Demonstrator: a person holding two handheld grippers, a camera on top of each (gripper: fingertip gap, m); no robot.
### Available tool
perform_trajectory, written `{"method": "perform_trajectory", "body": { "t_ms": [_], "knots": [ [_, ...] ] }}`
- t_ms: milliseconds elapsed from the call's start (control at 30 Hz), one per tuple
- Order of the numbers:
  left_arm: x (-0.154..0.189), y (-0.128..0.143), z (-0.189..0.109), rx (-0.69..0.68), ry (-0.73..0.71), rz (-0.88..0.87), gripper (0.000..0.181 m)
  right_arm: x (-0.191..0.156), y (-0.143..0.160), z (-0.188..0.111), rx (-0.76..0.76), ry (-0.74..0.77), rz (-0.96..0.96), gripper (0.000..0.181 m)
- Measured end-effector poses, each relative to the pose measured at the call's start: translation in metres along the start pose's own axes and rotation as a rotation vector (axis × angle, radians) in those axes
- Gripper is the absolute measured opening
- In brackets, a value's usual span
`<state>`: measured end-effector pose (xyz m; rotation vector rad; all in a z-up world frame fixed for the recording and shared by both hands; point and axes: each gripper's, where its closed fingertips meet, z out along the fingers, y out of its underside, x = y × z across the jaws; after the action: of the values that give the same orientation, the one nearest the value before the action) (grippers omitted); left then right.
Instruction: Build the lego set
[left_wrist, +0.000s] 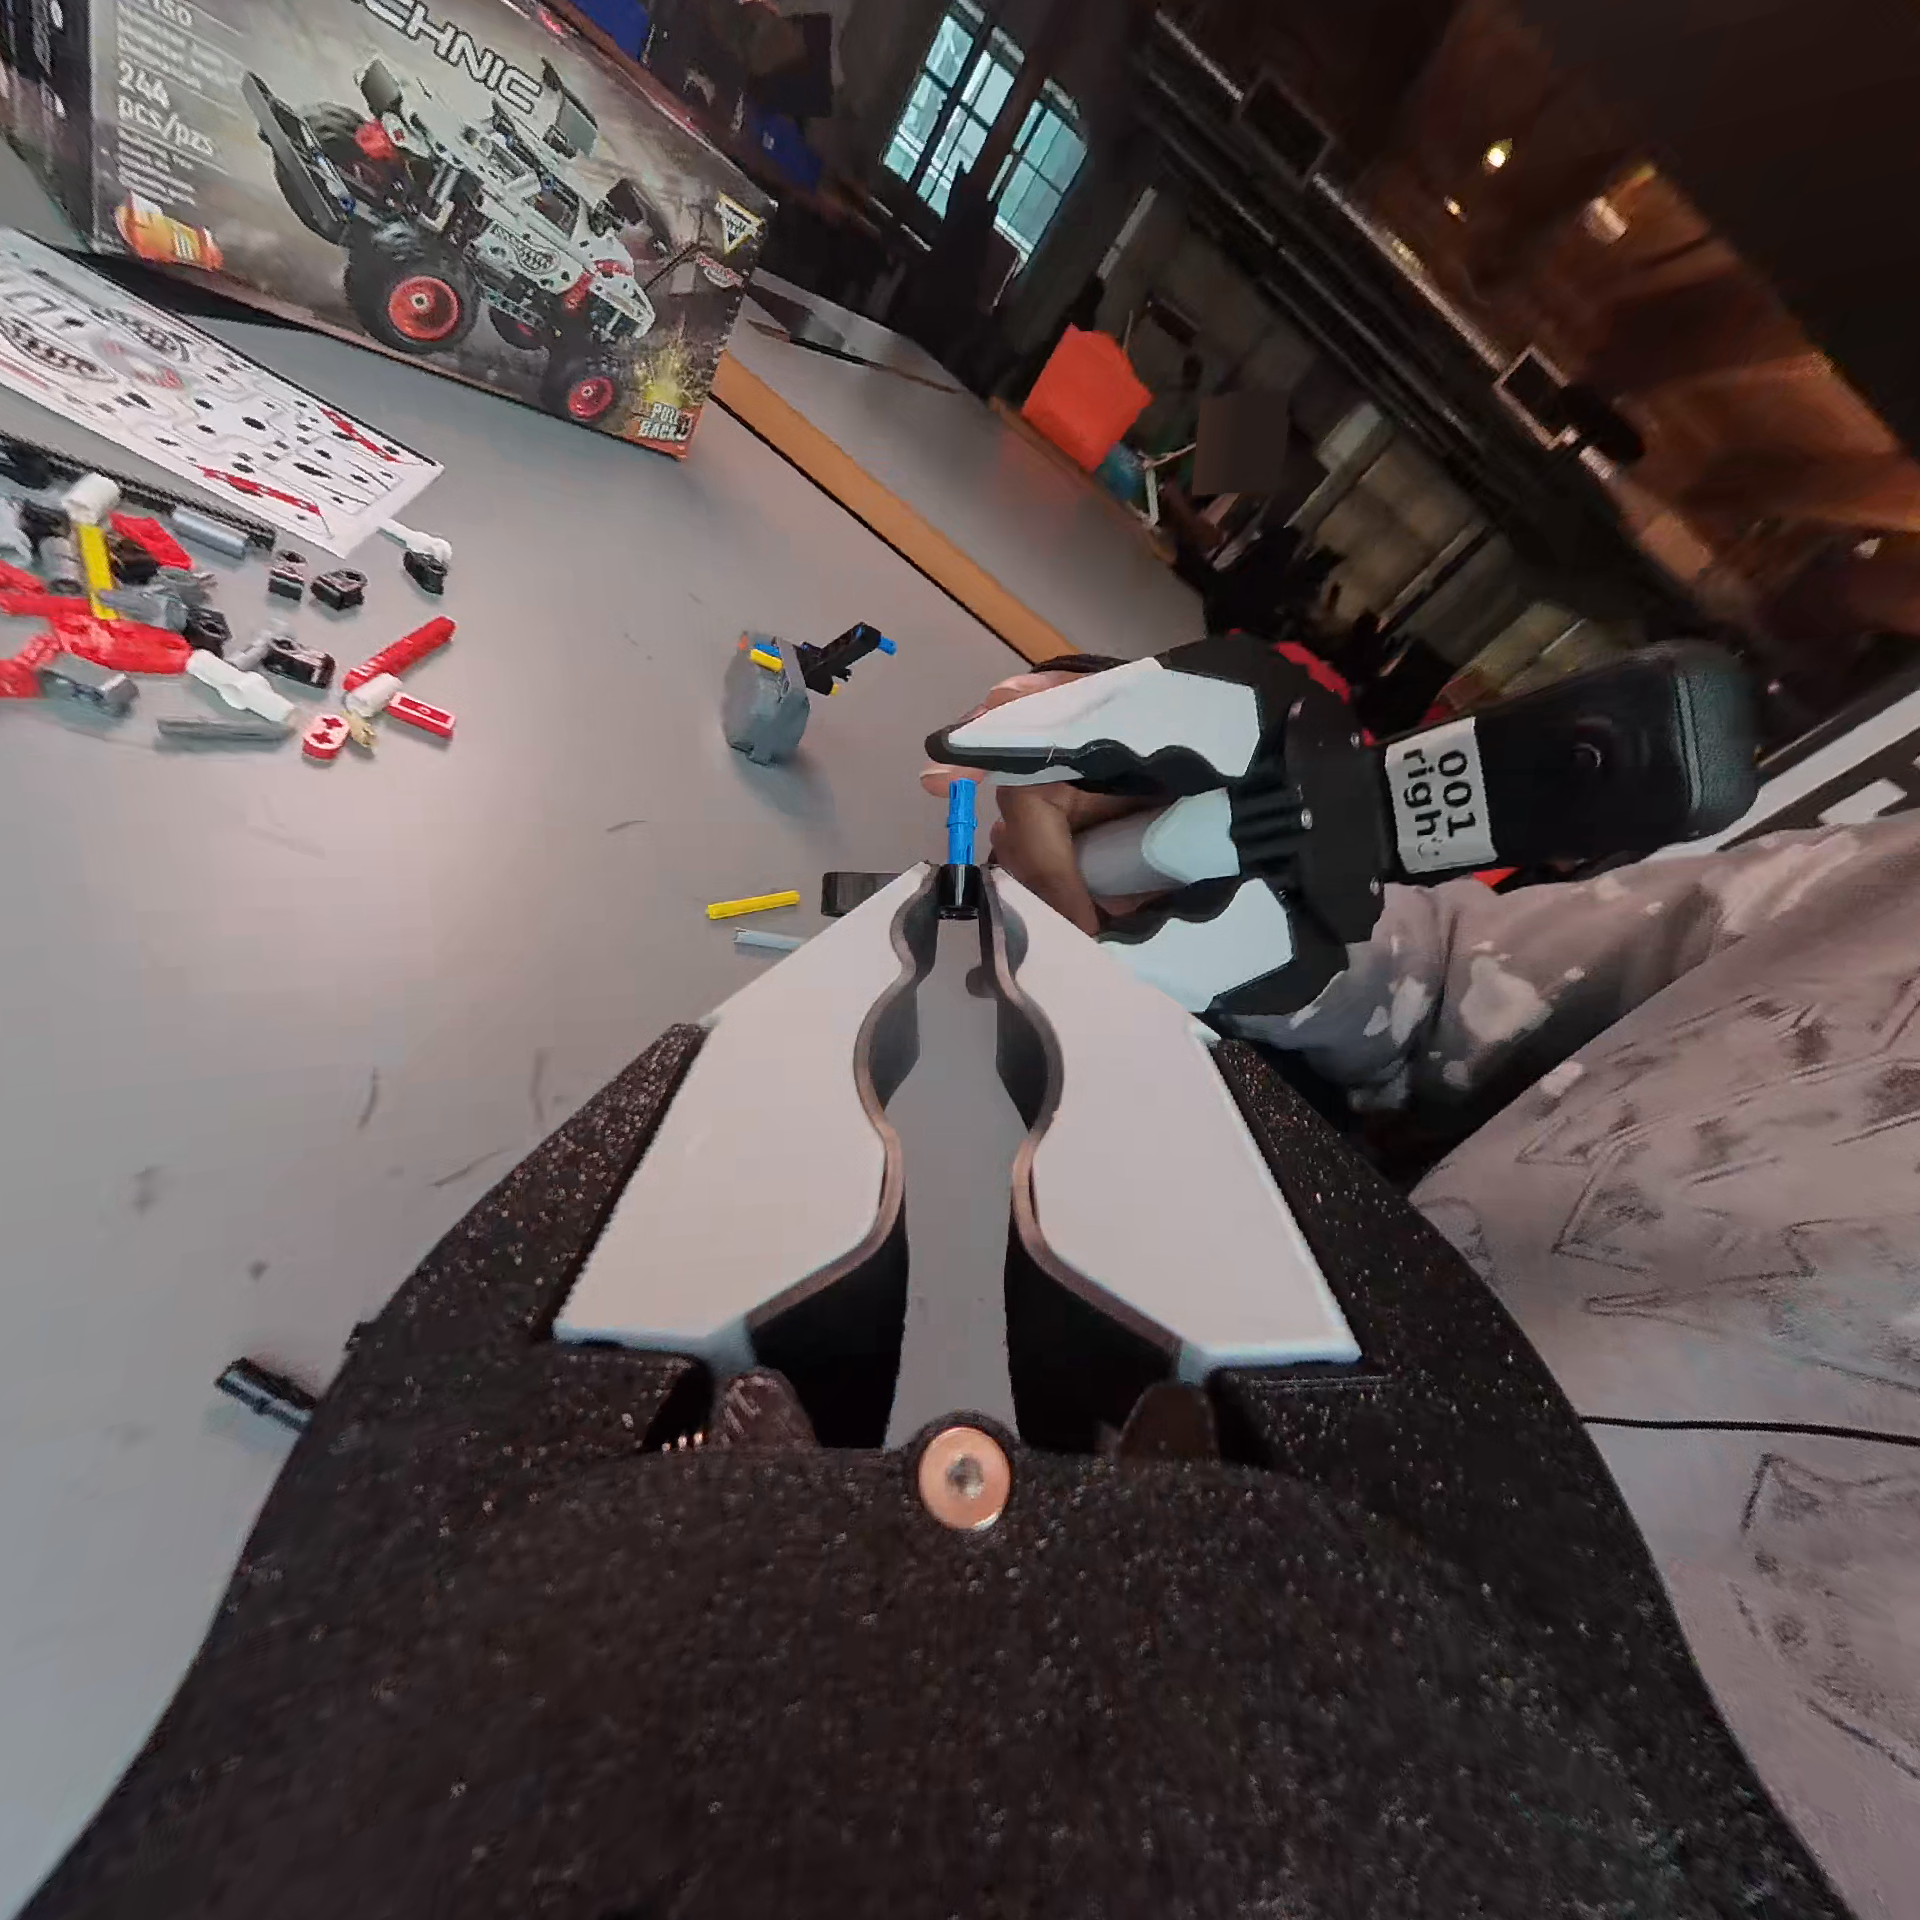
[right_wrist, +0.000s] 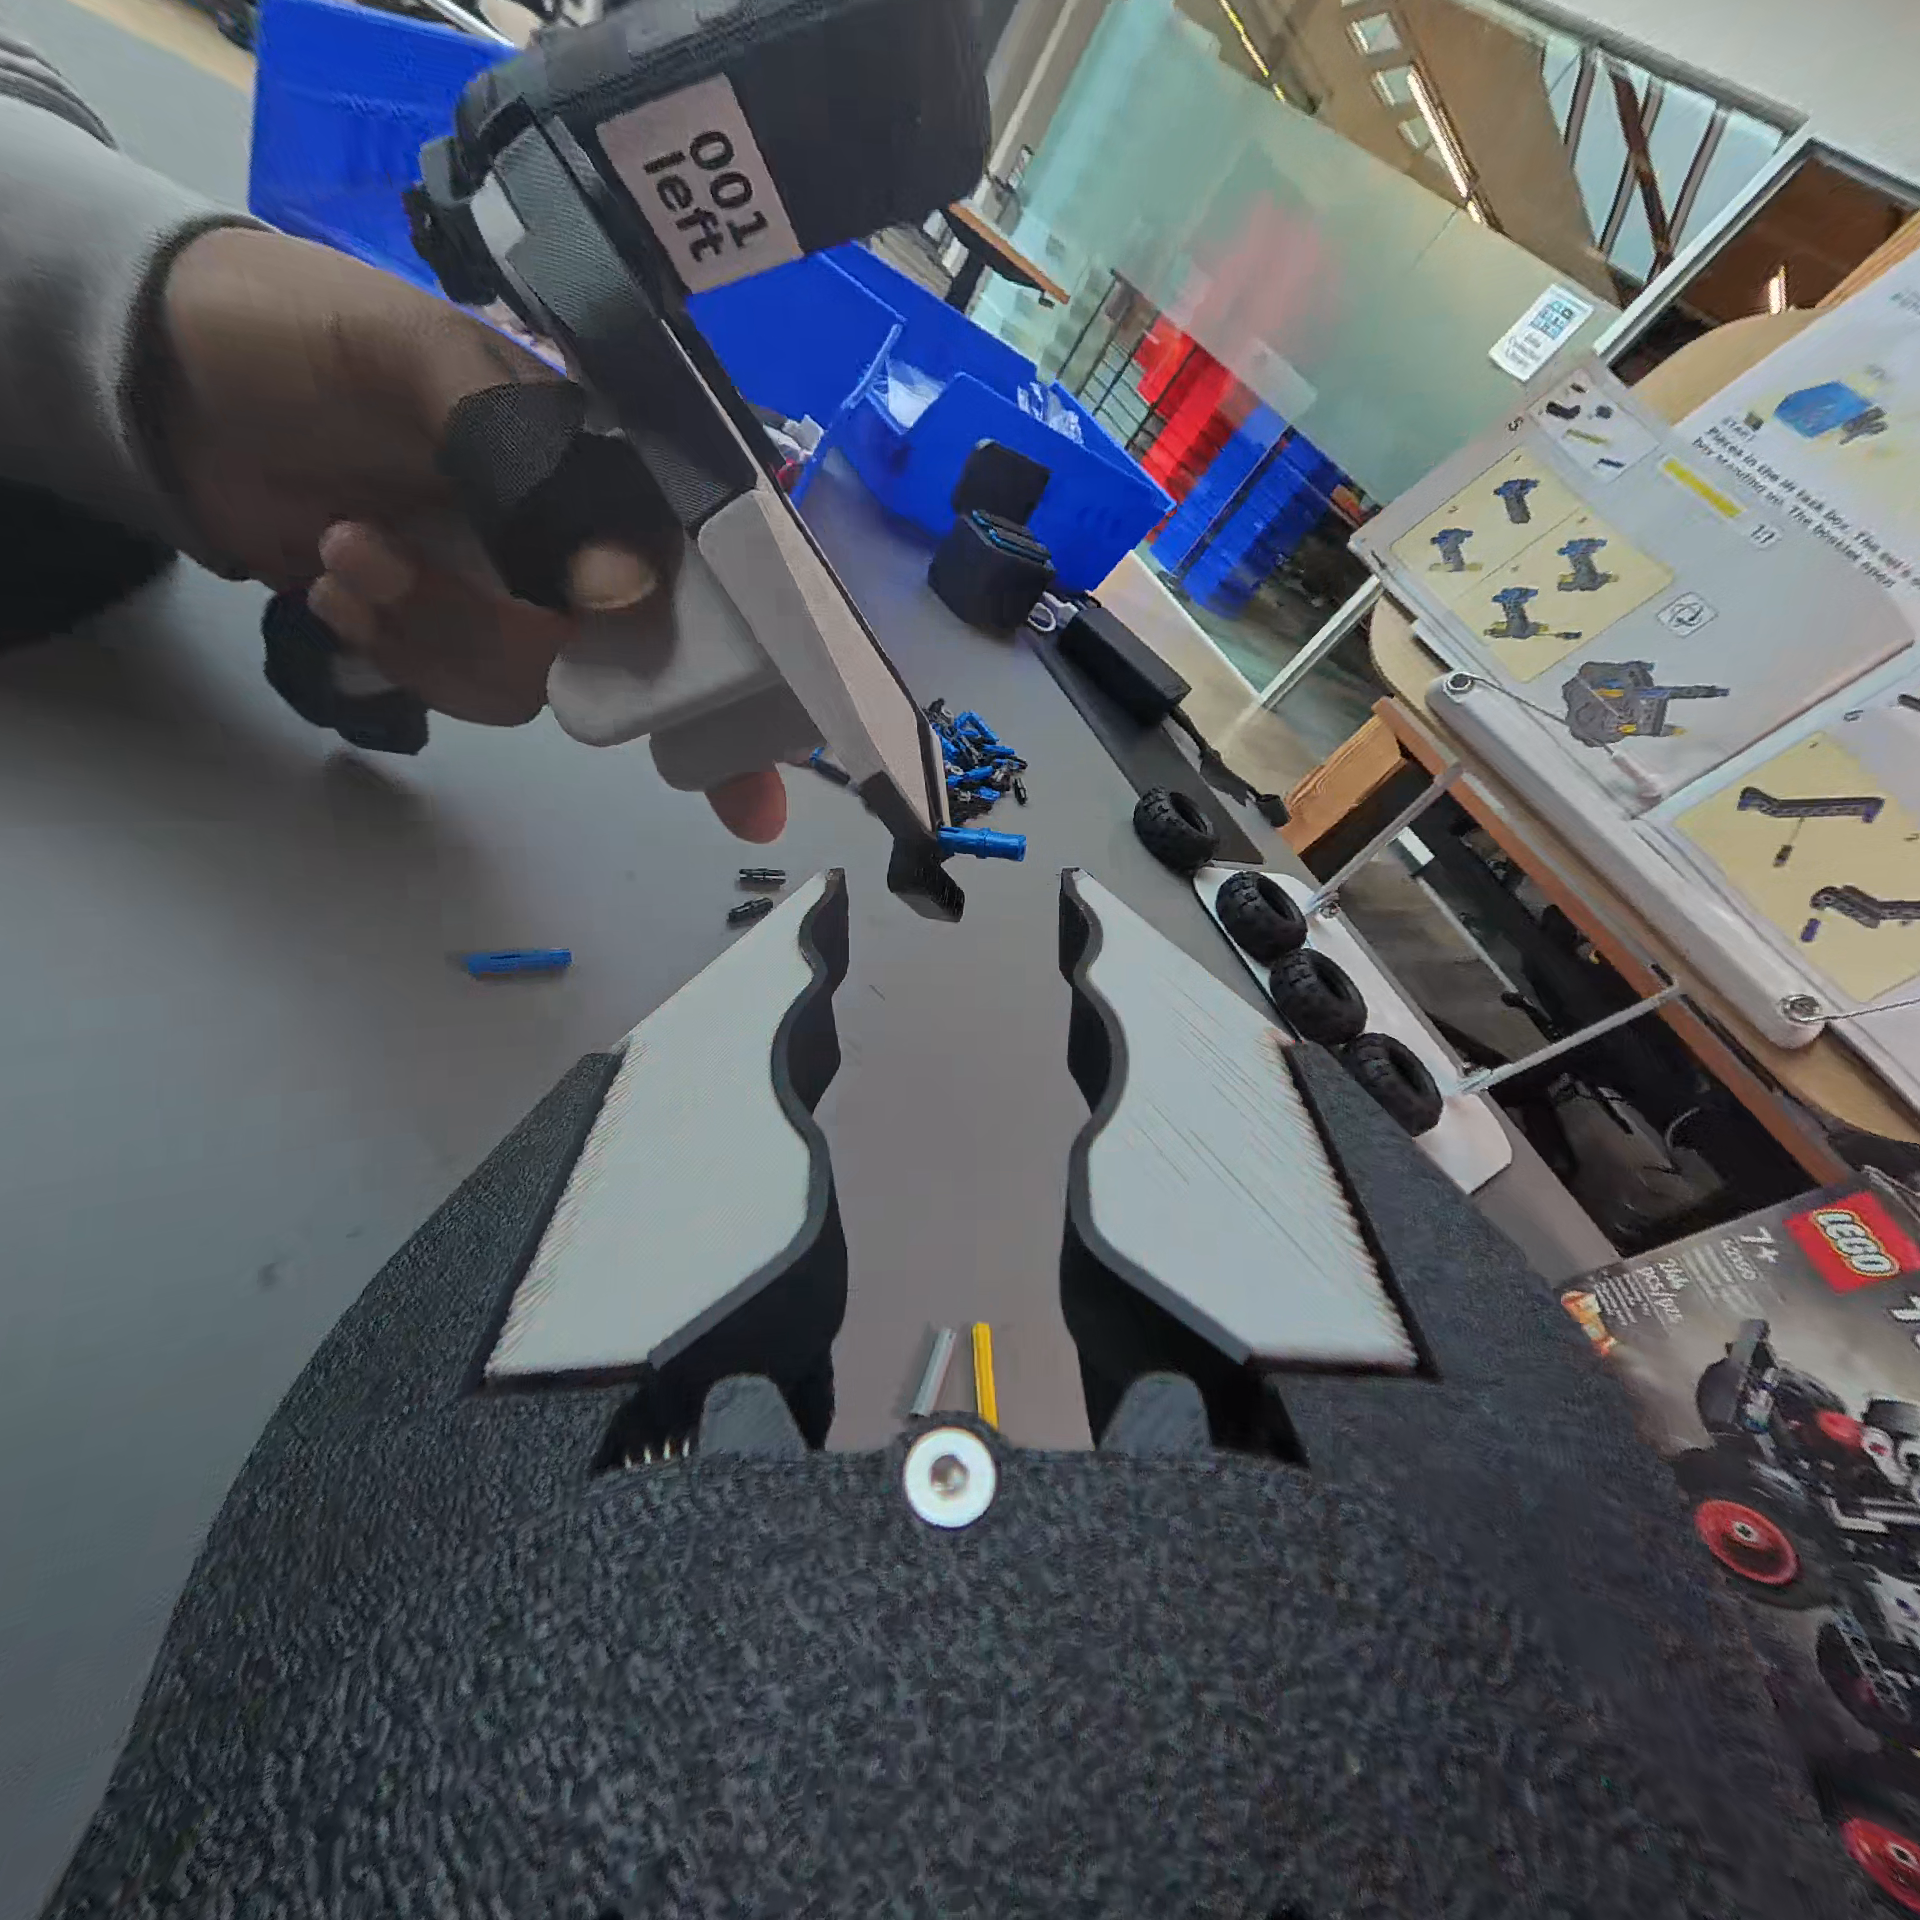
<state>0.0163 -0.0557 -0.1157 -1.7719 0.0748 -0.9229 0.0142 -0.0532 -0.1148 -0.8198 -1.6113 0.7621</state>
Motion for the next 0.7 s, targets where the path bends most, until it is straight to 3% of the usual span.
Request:
{"method": "perform_trajectory", "body": {
  "t_ms": [333, 467, 700],
  "knots": [
    [0.014, 0.003, 0.006, 0.028, 0.177, -0.316, 0.006, -0.001, -0.007, 0.0, 0.027, 0.063, -0.19, 0.026],
    [0.014, 0.009, 0.004, -0.012, 0.232, -0.433, 0.005, -0.009, -0.006, 0.0, 0.039, 0.011, -0.258, 0.025],
    [0.011, 0.015, 0.002, -0.084, 0.251, -0.48, 0.006, -0.019, 0.01, -0.005, 0.019, -0.147, -0.325, 0.034]
  ]
}}
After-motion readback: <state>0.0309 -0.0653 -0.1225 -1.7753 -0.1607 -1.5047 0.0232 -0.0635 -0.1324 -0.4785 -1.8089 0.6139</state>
